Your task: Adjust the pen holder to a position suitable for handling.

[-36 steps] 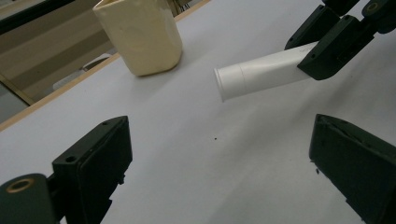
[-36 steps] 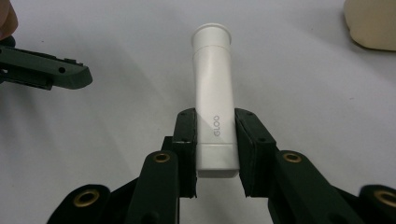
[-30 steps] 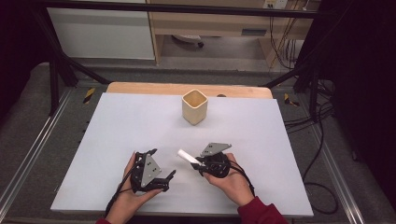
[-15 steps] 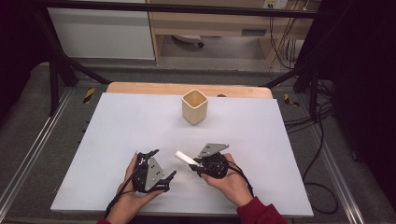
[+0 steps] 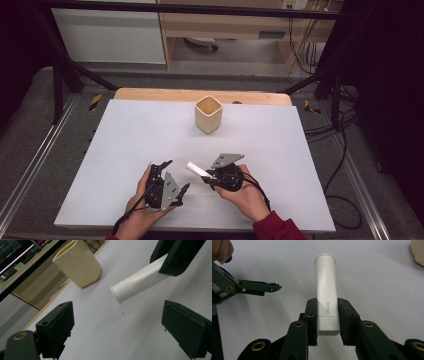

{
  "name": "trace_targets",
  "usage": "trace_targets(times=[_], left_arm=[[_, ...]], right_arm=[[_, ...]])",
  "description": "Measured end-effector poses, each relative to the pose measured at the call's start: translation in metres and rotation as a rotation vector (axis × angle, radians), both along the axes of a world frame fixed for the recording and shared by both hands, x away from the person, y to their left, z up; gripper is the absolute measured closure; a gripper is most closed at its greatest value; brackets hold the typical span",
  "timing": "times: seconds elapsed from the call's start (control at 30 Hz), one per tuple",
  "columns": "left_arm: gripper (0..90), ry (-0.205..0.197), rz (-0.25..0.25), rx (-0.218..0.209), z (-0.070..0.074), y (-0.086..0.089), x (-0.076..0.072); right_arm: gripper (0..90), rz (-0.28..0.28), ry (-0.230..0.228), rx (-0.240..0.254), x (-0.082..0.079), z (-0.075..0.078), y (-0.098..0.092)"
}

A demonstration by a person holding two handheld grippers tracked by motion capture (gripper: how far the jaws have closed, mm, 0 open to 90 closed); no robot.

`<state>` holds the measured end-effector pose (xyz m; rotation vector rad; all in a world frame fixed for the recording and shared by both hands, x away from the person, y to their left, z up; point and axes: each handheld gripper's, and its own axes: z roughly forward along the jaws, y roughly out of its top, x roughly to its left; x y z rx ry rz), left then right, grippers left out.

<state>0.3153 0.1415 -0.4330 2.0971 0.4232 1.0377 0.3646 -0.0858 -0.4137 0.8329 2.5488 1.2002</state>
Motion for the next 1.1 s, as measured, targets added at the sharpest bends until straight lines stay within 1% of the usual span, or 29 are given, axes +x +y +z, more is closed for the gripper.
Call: trace_targets(times=[0.1,0.2,0.33,0.37,0.43,0.53,0.6,0.63,0.77,0.9,1.0,1.1], left_arm=[[11.9,-0.019,-0.004,0.025,-0.001,-0.002,0.000],[13.0,-0.032,-0.011,0.036,-0.001,-0.002,-0.001],[14.3,-0.050,-0.009,0.055,-0.001,-0.003,-0.002],[15.0,-0.057,-0.004,0.067,-0.001,-0.003,-0.002],[16.1,-0.062,-0.002,0.069,0.000,-0.003,-0.002],[16.4,-0.078,0.000,0.068,0.000,-0.002,-0.003],[16.7,-0.090,0.004,0.077,0.002,-0.002,-0.003],[17.0,-0.096,0.001,0.073,0.002,-0.002,-0.003],[17.4,-0.114,-0.010,0.091,0.001,-0.004,-0.005],[17.9,-0.133,-0.020,0.109,0.001,-0.006,-0.007],[20.3,-0.146,-0.022,0.126,0.001,-0.006,-0.007],[22.1,-0.170,-0.024,0.153,0.000,-0.006,-0.008]], right_arm=[[71.1,0.000,0.003,-0.005,0.000,0.000,0.001],[71.1,0.003,0.003,-0.007,0.000,0.000,0.002],[71.1,0.009,0.001,-0.005,-0.001,0.001,0.004],[71.1,0.010,0.001,-0.007,-0.002,0.001,0.004],[71.1,0.009,-0.001,-0.005,-0.002,0.002,0.005],[71.1,0.005,-0.003,-0.001,-0.002,0.005,0.005],[71.1,0.005,-0.002,0.001,-0.002,0.005,0.005],[71.1,0.007,-0.002,0.000,-0.002,0.006,0.005],[71.1,0.005,0.000,0.005,-0.002,0.009,0.004],[71.1,0.004,0.000,0.000,-0.002,0.011,0.003],[71.1,0.008,0.008,-0.003,-0.003,0.011,0.003],[71.1,0.018,0.013,0.000,-0.003,0.012,0.005]])
